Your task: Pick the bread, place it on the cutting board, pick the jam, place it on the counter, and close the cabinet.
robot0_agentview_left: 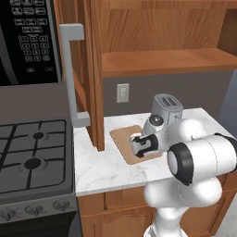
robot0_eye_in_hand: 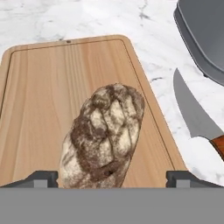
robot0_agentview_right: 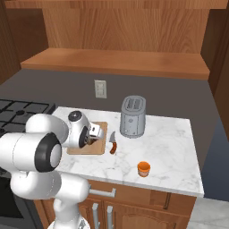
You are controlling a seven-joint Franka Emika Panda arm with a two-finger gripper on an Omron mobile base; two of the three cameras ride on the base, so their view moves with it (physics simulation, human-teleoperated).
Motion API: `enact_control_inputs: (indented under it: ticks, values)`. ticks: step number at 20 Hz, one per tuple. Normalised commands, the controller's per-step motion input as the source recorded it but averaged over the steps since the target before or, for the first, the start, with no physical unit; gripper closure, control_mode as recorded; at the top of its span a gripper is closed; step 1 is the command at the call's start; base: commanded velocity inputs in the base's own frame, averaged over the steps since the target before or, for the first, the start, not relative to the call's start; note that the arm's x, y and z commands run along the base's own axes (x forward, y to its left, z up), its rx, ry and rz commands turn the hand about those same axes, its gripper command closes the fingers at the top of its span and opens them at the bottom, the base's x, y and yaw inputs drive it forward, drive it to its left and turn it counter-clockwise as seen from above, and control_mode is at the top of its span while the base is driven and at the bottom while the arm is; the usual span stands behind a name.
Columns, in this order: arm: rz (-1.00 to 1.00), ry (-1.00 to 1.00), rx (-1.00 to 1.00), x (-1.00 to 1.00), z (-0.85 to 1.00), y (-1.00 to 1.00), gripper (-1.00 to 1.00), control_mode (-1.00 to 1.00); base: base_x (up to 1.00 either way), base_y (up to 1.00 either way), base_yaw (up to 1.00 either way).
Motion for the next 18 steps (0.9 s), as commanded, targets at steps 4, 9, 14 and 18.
enact_control_inputs:
  ticks: [4, 9, 14, 18]
  values:
    - [0.00, -0.02, 0.00, -0.10, 0.00, -0.02, -1.00, -1.00, 0.00, 0.00, 0.00]
    - [0.00, -0.04, 0.00, -0.02, 0.14, 0.00, -1.00, -1.00, 0.00, 0.00, 0.00]
    - [0.00, 0.00, 0.00, -0.06, 0.24, 0.00, -1.00, -1.00, 0.00, 0.00, 0.00]
    - [0.00, 0.00, 0.00, -0.10, 0.36, 0.00, -1.00, -1.00, 0.00, 0.00, 0.00]
